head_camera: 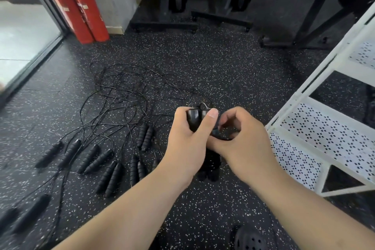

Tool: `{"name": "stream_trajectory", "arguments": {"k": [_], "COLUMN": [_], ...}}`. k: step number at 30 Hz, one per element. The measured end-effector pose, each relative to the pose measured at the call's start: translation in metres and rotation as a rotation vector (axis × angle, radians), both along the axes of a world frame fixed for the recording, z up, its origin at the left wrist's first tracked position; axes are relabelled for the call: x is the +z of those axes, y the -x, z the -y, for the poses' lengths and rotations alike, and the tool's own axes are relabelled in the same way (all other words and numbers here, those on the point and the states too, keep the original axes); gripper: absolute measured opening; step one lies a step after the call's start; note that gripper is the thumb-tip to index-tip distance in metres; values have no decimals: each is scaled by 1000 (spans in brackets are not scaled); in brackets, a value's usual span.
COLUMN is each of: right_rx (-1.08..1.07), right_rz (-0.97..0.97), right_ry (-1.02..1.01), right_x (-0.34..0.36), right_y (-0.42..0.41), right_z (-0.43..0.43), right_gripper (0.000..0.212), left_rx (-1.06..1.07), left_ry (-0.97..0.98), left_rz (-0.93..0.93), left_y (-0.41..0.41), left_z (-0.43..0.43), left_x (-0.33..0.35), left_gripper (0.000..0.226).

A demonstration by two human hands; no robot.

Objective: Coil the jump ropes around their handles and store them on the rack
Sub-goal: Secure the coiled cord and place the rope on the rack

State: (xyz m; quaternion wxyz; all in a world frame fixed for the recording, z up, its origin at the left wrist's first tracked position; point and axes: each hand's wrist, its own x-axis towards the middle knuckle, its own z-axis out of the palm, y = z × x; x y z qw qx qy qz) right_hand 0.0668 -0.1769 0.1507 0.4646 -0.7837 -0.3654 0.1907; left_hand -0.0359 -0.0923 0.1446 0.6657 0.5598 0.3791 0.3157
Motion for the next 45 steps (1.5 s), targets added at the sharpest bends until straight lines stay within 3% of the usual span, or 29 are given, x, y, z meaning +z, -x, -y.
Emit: {"name": "stream_trajectory", "arguments": {"k": [7, 14, 20, 25, 27, 32, 35, 38, 41, 43, 45], "right_rx": [23, 318, 553, 507, 446, 340, 276, 228, 199, 203, 224], "right_rz": [-86, -62, -288, -362, -396, -448, -386, -290, -139, -85, -77], "right_ry": [-59, 131, 165, -35, -93, -117, -146, -155, -158, -178, -195], "right_x": [9, 21, 37, 35, 32, 26, 31, 37, 43, 48, 55], "right_y": [7, -29, -58, -57, -53, -36, -31, -26, -15, -8, -4], "right_z": [0, 2, 14, 12, 10, 8, 7, 7, 6, 4, 4], "right_gripper": [40, 53, 38, 30, 28, 32, 34, 33, 31, 29, 26], "left_rx": [-1, -198, -387, -411, -367, -283, -84, 18, -66, -168, -182], "left_ry": [-204, -99, -51, 113, 232, 282, 234, 254, 432, 616, 678], "left_rz": [-28, -52, -87, 60, 105, -55, -137, -137, -129, -4, 86], "left_y": [5, 4, 7, 7, 6, 3, 0, -1, 3, 8, 12], "left_z": [-4, -15, -26, -19, -13, -5, 2, 5, 9, 15, 20], "left_x": [7, 6, 9, 12, 14, 12, 13, 23, 33, 39, 44], "left_gripper": [30, 44, 41, 44, 55, 69, 80, 72, 67, 76, 79]}}
